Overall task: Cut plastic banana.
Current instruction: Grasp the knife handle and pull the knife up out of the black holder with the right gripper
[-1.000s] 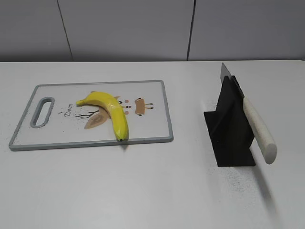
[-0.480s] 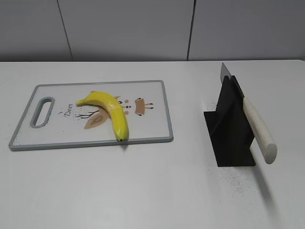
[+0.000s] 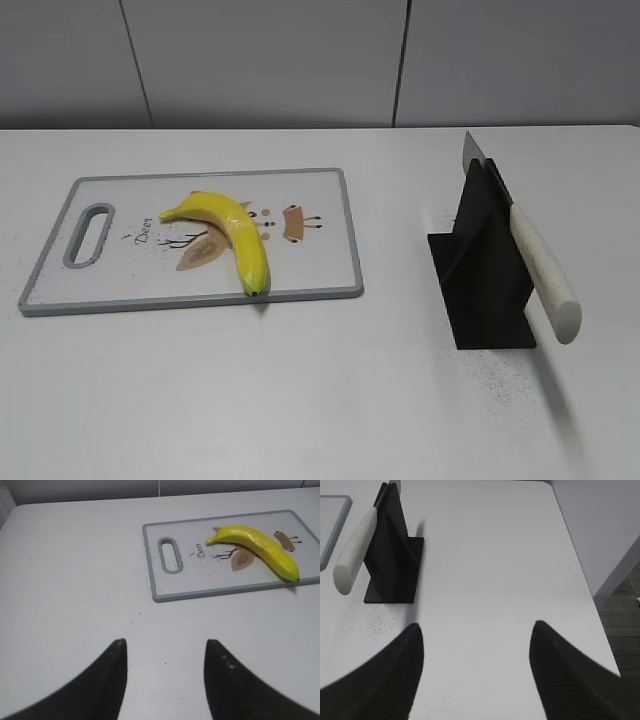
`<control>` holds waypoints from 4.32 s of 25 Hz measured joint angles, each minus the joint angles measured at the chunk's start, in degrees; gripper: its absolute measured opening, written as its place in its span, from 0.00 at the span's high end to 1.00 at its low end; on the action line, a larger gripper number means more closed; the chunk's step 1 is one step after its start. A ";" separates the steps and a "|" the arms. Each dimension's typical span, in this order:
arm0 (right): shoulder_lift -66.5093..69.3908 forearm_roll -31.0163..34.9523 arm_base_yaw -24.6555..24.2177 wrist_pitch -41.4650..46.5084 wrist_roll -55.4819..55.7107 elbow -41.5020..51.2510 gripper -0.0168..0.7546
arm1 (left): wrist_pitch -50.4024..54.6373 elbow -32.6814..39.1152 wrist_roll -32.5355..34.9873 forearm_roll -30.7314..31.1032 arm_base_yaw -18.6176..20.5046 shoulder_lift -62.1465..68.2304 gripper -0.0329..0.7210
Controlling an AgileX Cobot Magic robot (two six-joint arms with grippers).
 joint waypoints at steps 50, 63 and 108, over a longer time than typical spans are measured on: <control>75.16 15.77 10.71 7.29 2.57 -30.40 0.30 | 0.00 0.00 0.01 0.00 0.00 0.00 0.31; 94.48 17.70 10.71 -0.91 2.74 -30.51 0.30 | 0.00 0.00 0.03 0.00 0.00 0.00 0.31; 84.74 18.77 10.71 1.20 8.61 -31.47 0.72 | 0.00 0.00 0.03 0.00 0.00 0.00 0.31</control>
